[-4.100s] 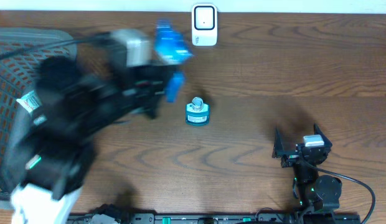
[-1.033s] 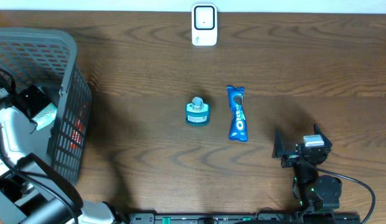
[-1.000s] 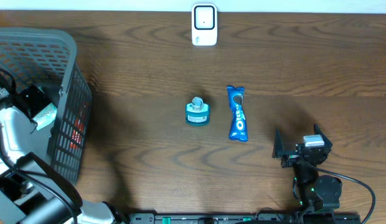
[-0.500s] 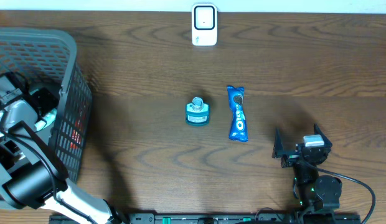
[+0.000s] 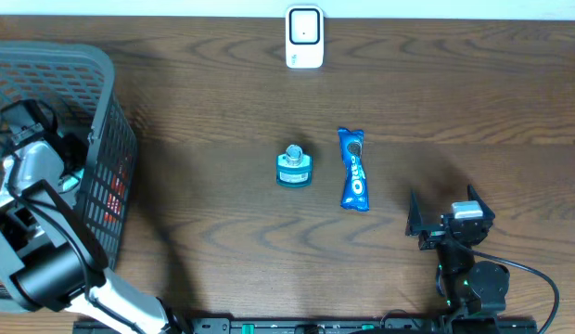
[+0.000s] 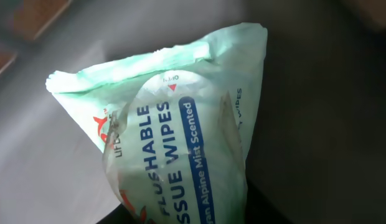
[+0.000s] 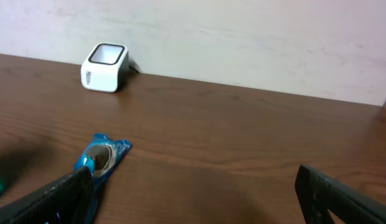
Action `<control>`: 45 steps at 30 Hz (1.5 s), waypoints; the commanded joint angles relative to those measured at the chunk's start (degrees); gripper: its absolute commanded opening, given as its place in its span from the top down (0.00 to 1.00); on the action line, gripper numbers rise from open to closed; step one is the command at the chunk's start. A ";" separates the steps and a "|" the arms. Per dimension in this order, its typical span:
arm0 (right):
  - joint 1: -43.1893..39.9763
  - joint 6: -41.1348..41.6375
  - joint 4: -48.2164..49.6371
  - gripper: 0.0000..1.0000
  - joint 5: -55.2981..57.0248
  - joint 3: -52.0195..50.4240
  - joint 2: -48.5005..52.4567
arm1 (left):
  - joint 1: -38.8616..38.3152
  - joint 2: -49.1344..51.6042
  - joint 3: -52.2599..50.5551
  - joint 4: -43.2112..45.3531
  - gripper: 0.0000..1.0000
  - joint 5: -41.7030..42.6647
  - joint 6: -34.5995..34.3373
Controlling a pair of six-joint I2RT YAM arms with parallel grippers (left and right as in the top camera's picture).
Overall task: Scan the item barcode
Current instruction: 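Reach the left gripper into the basket and grasp the mint-green wipes pack, then lift the wipes pack out and place it left of the bottle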
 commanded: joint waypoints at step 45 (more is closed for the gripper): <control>0.33 -0.37 -0.26 0.01 0.20 -0.07 0.02 | -56.70 -36.85 -27.36 -4.24 0.78 5.14 -34.45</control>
